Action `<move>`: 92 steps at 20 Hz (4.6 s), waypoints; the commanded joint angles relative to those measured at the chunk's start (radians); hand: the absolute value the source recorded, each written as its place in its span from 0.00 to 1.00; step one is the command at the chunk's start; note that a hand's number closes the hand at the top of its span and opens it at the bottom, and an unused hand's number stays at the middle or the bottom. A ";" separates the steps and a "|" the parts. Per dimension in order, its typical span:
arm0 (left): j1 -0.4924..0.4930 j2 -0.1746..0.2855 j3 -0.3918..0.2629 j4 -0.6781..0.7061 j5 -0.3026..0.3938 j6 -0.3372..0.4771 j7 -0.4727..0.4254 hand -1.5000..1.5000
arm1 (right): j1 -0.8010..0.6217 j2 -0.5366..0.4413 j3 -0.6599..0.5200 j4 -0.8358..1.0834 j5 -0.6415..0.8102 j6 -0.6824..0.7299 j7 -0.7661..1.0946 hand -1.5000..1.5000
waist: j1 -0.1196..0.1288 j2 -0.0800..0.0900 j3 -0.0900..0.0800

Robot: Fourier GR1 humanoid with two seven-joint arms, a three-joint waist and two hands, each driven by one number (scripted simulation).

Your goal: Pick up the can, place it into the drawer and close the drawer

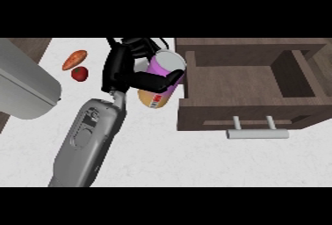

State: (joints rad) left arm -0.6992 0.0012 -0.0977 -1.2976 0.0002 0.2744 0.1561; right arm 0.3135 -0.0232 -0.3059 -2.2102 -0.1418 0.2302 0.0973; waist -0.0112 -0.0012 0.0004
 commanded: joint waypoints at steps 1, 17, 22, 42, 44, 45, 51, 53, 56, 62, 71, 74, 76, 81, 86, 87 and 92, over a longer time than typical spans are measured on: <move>-0.168 -0.001 -0.060 0.084 0.007 0.103 0.049 1.00 | -0.019 -0.026 -0.021 0.003 -0.017 0.014 0.017 0.00 | -0.009 0.002 0.000; -0.590 -0.001 -0.130 0.462 0.156 0.252 0.066 1.00 | -0.057 0.013 0.039 0.015 0.042 -0.025 0.031 0.00 | -0.027 0.008 0.000; -0.692 -0.001 -0.156 0.576 0.223 0.278 0.060 1.00 | -0.029 0.008 0.038 0.031 0.044 -0.002 -0.018 0.00 | -0.035 0.009 0.001; -0.755 -0.001 -0.365 0.845 0.434 0.346 -0.130 1.00 | -0.155 -0.043 0.022 0.040 0.014 -0.023 0.090 0.00 | -0.082 0.022 0.002; -0.768 -0.001 -0.373 0.879 0.437 0.353 -0.145 1.00 | -0.163 -0.029 0.026 0.107 0.034 -0.016 0.016 0.00 | -0.081 0.025 0.003; -0.784 -0.001 -0.385 0.880 0.446 0.348 -0.123 1.00 | -0.141 0.000 0.068 0.038 0.067 -0.045 0.072 0.00 | -0.080 0.021 0.002; -0.764 -0.001 -0.432 0.910 0.484 0.372 -0.163 1.00 | -0.201 -0.025 0.039 0.117 0.054 -0.039 0.034 0.00 | -0.095 0.028 0.003; -0.756 -0.001 -0.469 0.910 0.482 0.362 -0.158 1.00 | -0.187 -0.026 0.039 0.120 0.050 -0.028 0.027 0.00 | -0.099 0.027 0.003; -0.765 -0.001 -0.479 0.947 0.479 0.381 -0.192 1.00 | -0.186 -0.053 0.018 0.088 0.018 -0.010 0.046 0.00 | -0.109 0.030 0.003; -0.728 -0.001 -0.534 0.926 0.512 0.460 -0.179 0.00 | -0.200 -0.039 0.071 0.081 0.073 -0.021 0.054 0.00 | -0.123 0.033 0.003; -0.737 -0.001 -0.525 0.953 0.561 0.482 -0.217 0.00 | -0.197 -0.035 0.045 0.059 0.056 -0.033 0.046 0.00 | -0.114 0.031 0.002; -0.710 -0.001 -0.531 0.922 0.590 0.530 -0.231 0.00 | -0.200 -0.054 0.052 0.040 0.083 -0.018 0.017 0.00 | -0.131 0.034 0.002; -0.706 -0.001 -0.514 0.928 0.603 0.505 -0.259 0.00 | -0.199 -0.076 0.043 0.026 0.162 -0.032 -0.014 0.00 | -0.106 0.031 0.001; -0.726 -0.001 -0.500 0.924 0.644 0.512 -0.267 0.00 | -0.226 -0.132 0.092 -0.010 0.281 -0.014 -0.029 0.00 | -0.111 0.037 0.001; -0.720 -0.001 -0.491 0.896 0.690 0.537 -0.279 0.00 | -0.245 -0.162 0.129 -0.039 0.389 -0.019 -0.043 0.00 | -0.085 0.026 0.001; -0.745 -0.001 -0.509 0.863 0.704 0.552 -0.245 0.00 | -0.255 -0.170 0.142 -0.031 0.410 -0.016 -0.060 0.00 | -0.093 0.025 0.001; -0.725 -0.001 -0.480 0.889 0.711 0.529 -0.332 0.00 | -0.266 -0.215 0.203 -0.001 0.620 -0.038 -0.081 0.00 | -0.054 0.023 0.000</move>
State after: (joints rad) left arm -1.4344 0.0000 -0.5951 -0.4130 0.6975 0.8157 -0.1290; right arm 0.0619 -0.2030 -0.1322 -2.2246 0.3629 0.1988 0.0249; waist -0.0868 0.0238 0.0011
